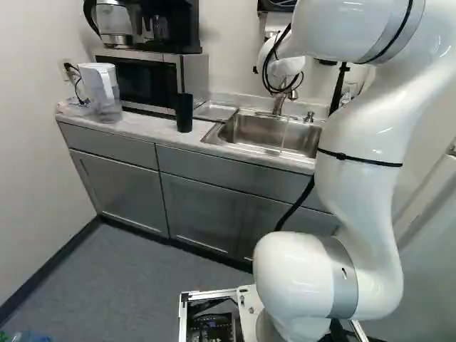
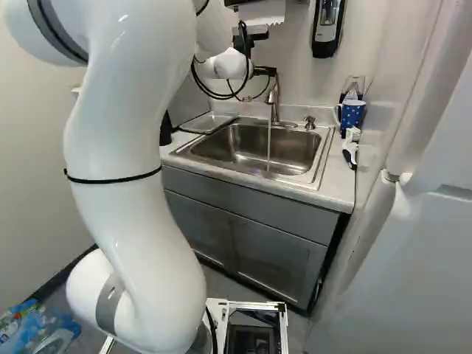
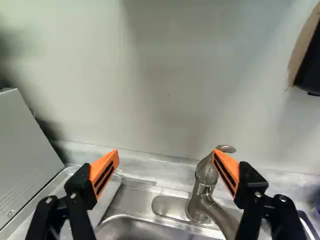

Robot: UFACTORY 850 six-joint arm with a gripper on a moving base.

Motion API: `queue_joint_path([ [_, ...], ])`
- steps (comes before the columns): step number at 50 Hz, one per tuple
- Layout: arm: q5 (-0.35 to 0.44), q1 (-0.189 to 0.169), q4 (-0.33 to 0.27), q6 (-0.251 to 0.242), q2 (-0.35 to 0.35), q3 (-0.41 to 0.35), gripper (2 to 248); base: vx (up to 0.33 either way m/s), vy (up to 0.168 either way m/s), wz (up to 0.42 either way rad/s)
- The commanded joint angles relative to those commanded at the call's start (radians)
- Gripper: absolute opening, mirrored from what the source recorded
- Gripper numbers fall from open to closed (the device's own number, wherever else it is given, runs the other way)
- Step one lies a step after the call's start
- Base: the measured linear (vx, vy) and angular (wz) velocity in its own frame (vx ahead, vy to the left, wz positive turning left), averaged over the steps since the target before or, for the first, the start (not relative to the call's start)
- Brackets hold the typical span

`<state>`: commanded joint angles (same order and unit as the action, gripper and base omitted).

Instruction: Rinse the cup and place it in the tray

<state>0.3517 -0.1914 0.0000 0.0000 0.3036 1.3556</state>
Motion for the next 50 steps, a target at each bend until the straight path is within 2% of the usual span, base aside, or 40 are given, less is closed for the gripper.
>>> queue_joint_path([
  [20,-0.015,0.043,0.000,0.000,-0.066,-0.075,247,0.000,0.000,0.000],
  [39,-0.114,0.077,0.000,0.000,-0.148,-0.165,247,0.000,0.000,0.000],
  [50,-0.189,0.085,0.000,0.000,-0.203,-0.224,247,0.000,0.000,0.000],
])
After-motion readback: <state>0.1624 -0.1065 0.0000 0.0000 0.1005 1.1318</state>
